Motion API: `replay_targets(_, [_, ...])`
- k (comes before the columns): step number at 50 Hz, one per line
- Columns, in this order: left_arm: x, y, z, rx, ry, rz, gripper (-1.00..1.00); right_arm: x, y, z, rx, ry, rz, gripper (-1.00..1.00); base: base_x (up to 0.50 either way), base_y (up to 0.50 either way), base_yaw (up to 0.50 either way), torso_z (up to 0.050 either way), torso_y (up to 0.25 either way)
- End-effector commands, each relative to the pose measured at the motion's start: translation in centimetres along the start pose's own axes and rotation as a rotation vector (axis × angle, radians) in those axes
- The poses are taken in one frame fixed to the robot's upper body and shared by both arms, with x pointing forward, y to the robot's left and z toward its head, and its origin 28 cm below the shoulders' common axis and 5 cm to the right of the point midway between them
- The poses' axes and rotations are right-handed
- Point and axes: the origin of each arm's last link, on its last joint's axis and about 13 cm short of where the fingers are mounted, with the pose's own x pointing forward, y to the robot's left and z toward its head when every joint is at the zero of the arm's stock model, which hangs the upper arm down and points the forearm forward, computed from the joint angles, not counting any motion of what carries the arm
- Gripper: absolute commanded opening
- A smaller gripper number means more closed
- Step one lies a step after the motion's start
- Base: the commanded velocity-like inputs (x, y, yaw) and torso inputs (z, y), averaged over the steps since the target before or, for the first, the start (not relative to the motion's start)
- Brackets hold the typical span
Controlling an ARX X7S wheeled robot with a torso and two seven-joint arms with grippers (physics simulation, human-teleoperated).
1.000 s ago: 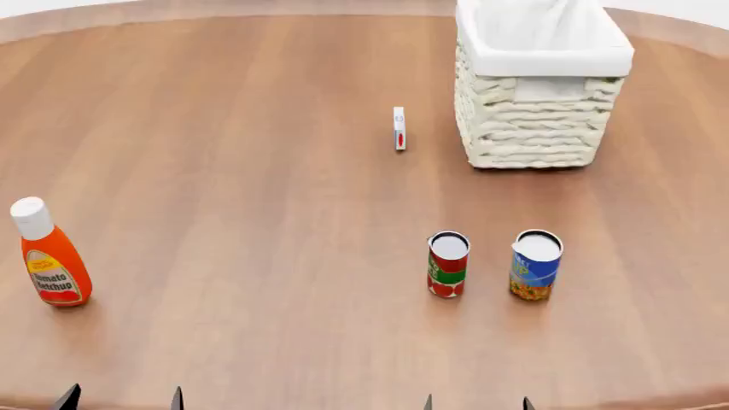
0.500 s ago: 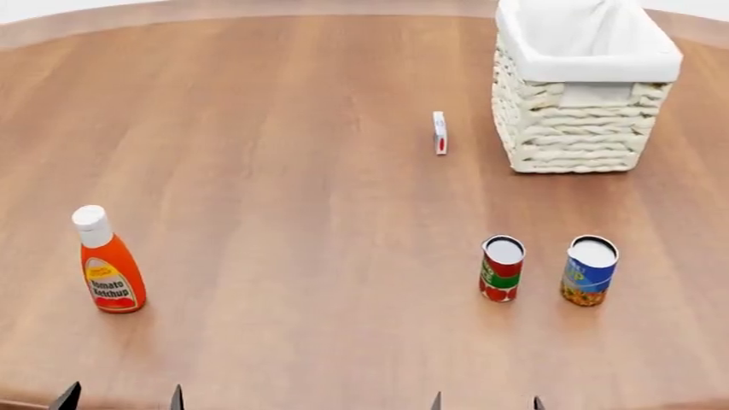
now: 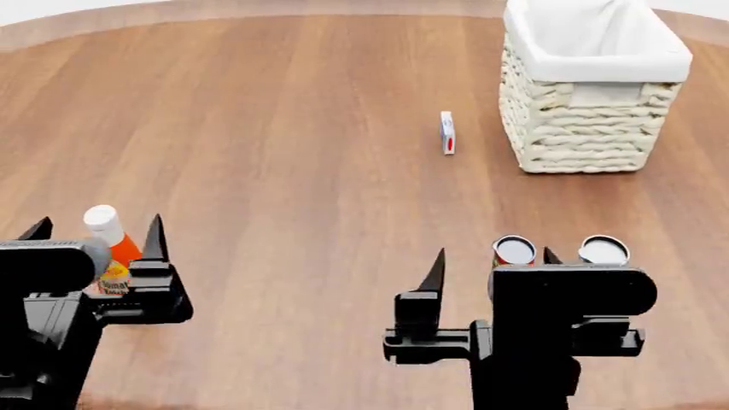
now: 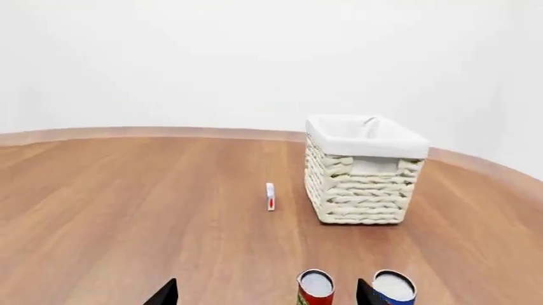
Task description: Pick up the alphabet soup and the cream cheese box, and put them in the basket.
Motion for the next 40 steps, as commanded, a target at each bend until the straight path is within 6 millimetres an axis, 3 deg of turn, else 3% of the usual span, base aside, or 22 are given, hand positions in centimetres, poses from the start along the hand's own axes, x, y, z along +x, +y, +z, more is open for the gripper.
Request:
replay_targets(1, [0.9, -1.1, 13.0, -0.009, -0.150, -0.062, 1.00, -0.6, -1.1, 12.4, -0.065, -0.052, 0.074, 1.00, 0.00, 0.00, 0.00, 0.000, 0.000])
replay_targets(6, [0.2, -1.1, 14.2, -0.008, -0.174, -0.077, 1.00, -0.9, -0.8, 13.8, -0.080, -0.061, 0.129, 1.00, 0.28, 0.00, 0.00, 0.000, 0.000])
replay_targets(13, [0.0, -1.1, 14.3, -0.011, -0.171, -0.086, 1.00, -1.3, -0.9, 14.8, -0.086, -0.073, 0.119, 1.00, 0.50, 0.00, 0.00, 0.000, 0.000])
replay_targets(40, [0.1, -1.0, 14.4, 0.001, -0.180, -0.086, 1.00, -1.0, -0.7, 14.4, -0.080, -0.063, 0.139, 1.00, 0.50, 0.00, 0.00, 0.000, 0.000])
